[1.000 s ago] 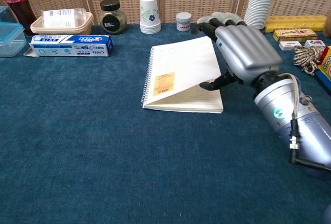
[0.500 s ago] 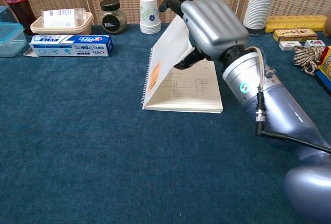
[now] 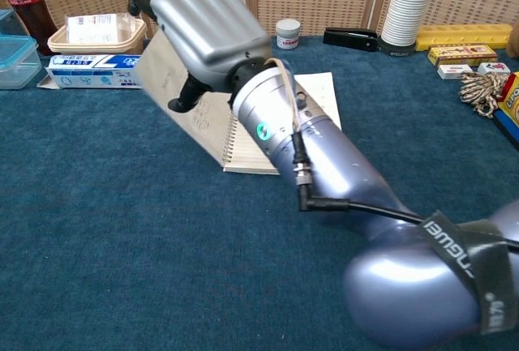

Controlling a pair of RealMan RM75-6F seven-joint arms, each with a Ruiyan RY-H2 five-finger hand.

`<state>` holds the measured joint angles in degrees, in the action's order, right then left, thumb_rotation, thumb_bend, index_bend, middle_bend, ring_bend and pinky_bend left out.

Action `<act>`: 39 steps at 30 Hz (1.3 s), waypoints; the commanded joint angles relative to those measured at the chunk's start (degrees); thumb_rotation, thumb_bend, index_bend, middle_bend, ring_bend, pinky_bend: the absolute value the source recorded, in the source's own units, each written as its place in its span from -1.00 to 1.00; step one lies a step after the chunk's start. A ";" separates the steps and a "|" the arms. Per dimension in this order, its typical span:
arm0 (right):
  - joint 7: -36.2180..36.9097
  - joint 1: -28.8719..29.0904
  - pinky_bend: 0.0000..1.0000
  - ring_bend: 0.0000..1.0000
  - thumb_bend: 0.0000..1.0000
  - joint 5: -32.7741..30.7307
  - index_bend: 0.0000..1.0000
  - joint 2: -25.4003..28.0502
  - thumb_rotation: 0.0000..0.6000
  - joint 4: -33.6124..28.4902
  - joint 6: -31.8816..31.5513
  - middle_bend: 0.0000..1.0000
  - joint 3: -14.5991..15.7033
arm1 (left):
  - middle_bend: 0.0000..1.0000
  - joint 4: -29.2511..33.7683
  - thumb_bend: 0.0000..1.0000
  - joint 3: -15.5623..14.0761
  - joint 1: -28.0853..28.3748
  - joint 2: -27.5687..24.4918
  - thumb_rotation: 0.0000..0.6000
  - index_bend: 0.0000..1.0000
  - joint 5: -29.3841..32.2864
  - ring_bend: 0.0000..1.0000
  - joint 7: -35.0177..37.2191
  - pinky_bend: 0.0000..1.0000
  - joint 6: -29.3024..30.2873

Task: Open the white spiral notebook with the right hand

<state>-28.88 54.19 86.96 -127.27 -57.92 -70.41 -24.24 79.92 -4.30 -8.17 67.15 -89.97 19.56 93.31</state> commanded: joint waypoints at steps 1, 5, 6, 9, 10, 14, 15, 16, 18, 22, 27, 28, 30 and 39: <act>-1.13 1.76 -0.88 -0.92 -0.73 -1.76 -0.65 -2.19 1.00 2.46 1.28 -0.70 -1.33 | -0.85 -0.35 -0.46 0.03 -0.16 -0.11 1.00 -0.69 -0.07 -0.96 0.67 -1.00 0.24; -1.87 1.29 -0.88 -0.92 -0.74 -2.22 -0.66 -1.89 1.00 3.06 0.75 -0.71 -0.25 | -0.85 -0.67 -0.46 0.06 -0.33 -0.23 1.00 -0.69 -0.09 -0.96 1.37 -1.00 0.40; -1.97 0.94 -0.88 -0.92 -0.74 -2.29 -0.66 -1.63 1.00 2.81 0.54 -0.71 0.03 | -0.85 -0.67 -0.46 0.06 -0.32 -0.26 1.00 -0.69 -0.10 -0.96 1.37 -1.00 0.36; -2.95 -1.55 -0.88 -0.92 -0.74 -3.18 -0.68 0.43 1.00 0.57 -0.04 -0.71 1.49 | -0.85 -0.37 -0.46 -0.03 -0.17 -0.44 1.00 -0.69 -0.33 -0.96 0.89 -1.00 0.10; -3.40 -2.35 -0.88 -0.92 -0.74 -3.40 -0.68 1.21 1.00 -0.46 -0.19 -0.72 1.98 | -0.85 -0.23 -0.46 -0.04 -0.11 -0.50 1.00 -0.69 -0.44 -0.96 0.67 -1.00 0.07; -7.02 -7.58 -0.88 -0.92 -0.74 -5.51 -0.68 7.22 1.00 -8.70 -0.62 -0.72 4.80 | -0.85 0.89 -0.46 -0.29 0.28 -1.27 1.00 -0.69 -1.40 -0.96 -1.84 -1.00 -0.07; -8.15 -8.79 -0.88 -0.93 -0.74 -6.14 -0.68 8.79 1.00 -10.98 -0.77 -0.72 5.36 | -0.85 1.25 -0.46 -0.34 0.34 -1.47 1.00 -0.69 -1.57 -0.96 -2.41 -1.00 -0.08; -9.35 -9.97 -0.88 -0.93 -0.73 -6.88 -0.68 10.36 1.00 -13.30 -0.88 -0.72 5.88 | -0.85 1.58 -0.46 -0.43 0.43 -1.65 1.00 -0.69 -1.79 -0.96 -3.12 -1.00 -0.18; -11.34 -12.13 -0.88 -0.93 -0.73 -8.39 -0.68 12.98 1.00 -17.02 -1.18 -0.72 6.80 | -0.85 2.02 -0.46 -0.62 0.60 -1.90 1.00 -0.69 -1.99 -0.96 -4.10 -1.00 -0.58; -15.84 -17.15 -0.88 -0.94 -0.73 -11.12 -0.69 19.60 1.00 -25.97 -3.26 -0.72 9.13 | -0.85 3.00 -0.46 -1.09 1.08 -2.24 1.00 -0.69 -2.33 -0.96 -5.88 -1.00 -1.81; -19.98 -23.15 -0.89 -0.94 -0.73 -13.30 -0.69 26.86 1.00 -35.62 -7.55 -0.71 12.72 | -0.85 3.80 -0.46 -1.10 1.52 -2.65 1.00 -0.69 -1.94 -0.96 -6.89 -1.00 -2.89; -20.53 -24.43 -0.88 -0.94 -0.73 -13.56 -0.69 28.21 1.00 -36.99 -8.63 -0.71 13.63 | -0.85 3.83 -0.46 -1.02 1.63 -2.70 1.00 -0.69 -1.80 -0.96 -6.88 -1.00 -3.08; -20.57 -26.56 -0.88 -0.94 -0.73 -13.74 -0.69 30.32 1.00 -39.17 -10.40 -0.71 15.14 | -0.85 3.75 -0.46 -0.85 1.83 -2.68 1.00 -0.69 -1.38 -0.96 -6.32 -1.00 -3.53; -14.41 -37.17 -0.88 -0.94 -0.73 -9.02 -0.68 38.65 1.00 -42.18 -20.63 -0.69 23.04 | -0.85 3.86 -0.46 -0.80 1.98 -2.58 1.00 -0.69 0.06 -0.96 -7.47 -1.00 -5.01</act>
<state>-45.11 19.02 76.59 -89.96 -99.62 -89.32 -2.90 83.75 -5.10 -6.19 64.55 -89.99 12.16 88.36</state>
